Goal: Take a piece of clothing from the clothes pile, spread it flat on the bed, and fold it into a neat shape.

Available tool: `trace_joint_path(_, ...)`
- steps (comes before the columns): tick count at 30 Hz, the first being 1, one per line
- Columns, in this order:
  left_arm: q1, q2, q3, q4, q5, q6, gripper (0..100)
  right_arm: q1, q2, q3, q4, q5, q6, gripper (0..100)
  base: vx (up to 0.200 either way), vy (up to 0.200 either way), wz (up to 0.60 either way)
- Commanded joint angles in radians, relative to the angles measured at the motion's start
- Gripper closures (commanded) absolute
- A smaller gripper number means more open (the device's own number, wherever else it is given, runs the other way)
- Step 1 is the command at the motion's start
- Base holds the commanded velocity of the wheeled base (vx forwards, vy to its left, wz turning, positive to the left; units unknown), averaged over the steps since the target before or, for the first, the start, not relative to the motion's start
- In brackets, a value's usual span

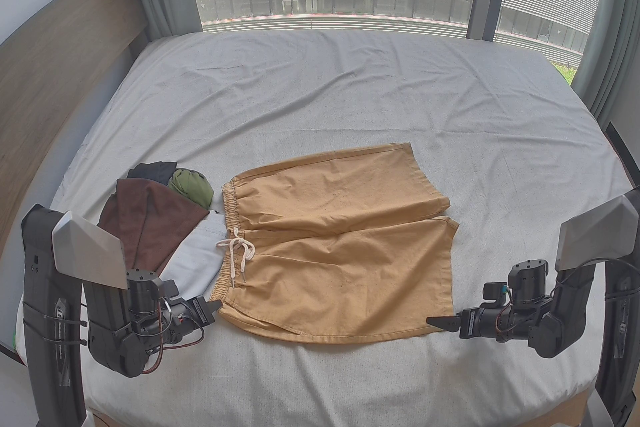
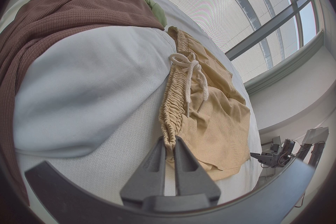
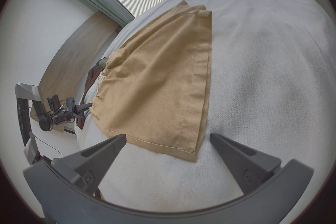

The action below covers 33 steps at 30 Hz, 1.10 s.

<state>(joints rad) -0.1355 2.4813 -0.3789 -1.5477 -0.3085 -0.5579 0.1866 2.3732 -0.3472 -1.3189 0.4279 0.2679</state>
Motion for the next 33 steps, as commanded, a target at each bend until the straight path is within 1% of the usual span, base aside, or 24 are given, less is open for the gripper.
trace_joint_path(1,-0.003,-0.002,0.000,0.000,0.000,0.000,100,0.005,0.086,-0.018,-0.006,-0.009,-0.001,0,0.000,0.000,0.00)
trace_joint_path(10,-0.003,-0.002,0.002,0.000,0.000,0.000,100,0.011,0.089,-0.019,-0.016,-0.028,0.010,0,0.000,0.000,0.00)
trace_joint_path(11,-0.003,-0.002,0.002,0.000,0.000,0.000,100,0.011,0.087,-0.021,-0.016,-0.028,0.013,100,0.000,0.000,0.00)
trace_joint_path(17,-0.003,-0.001,0.002,0.000,0.000,0.000,100,0.011,0.084,-0.018,-0.017,-0.028,0.045,100,0.000,0.000,0.00)
trace_joint_path(23,-0.003,0.001,0.000,0.000,0.000,0.000,100,0.005,0.077,-0.009,-0.019,-0.026,0.048,100,0.000,0.000,0.00)
trace_joint_path(29,-0.003,-0.007,0.014,0.000,0.000,-0.004,100,-0.018,-0.025,0.053,-0.008,-0.024,0.045,100,0.000,0.000,0.00)
trace_joint_path(33,-0.001,-0.074,0.069,0.001,-0.007,-0.008,100,-0.018,-0.083,0.091,0.000,-0.024,0.042,100,0.000,0.000,0.00)
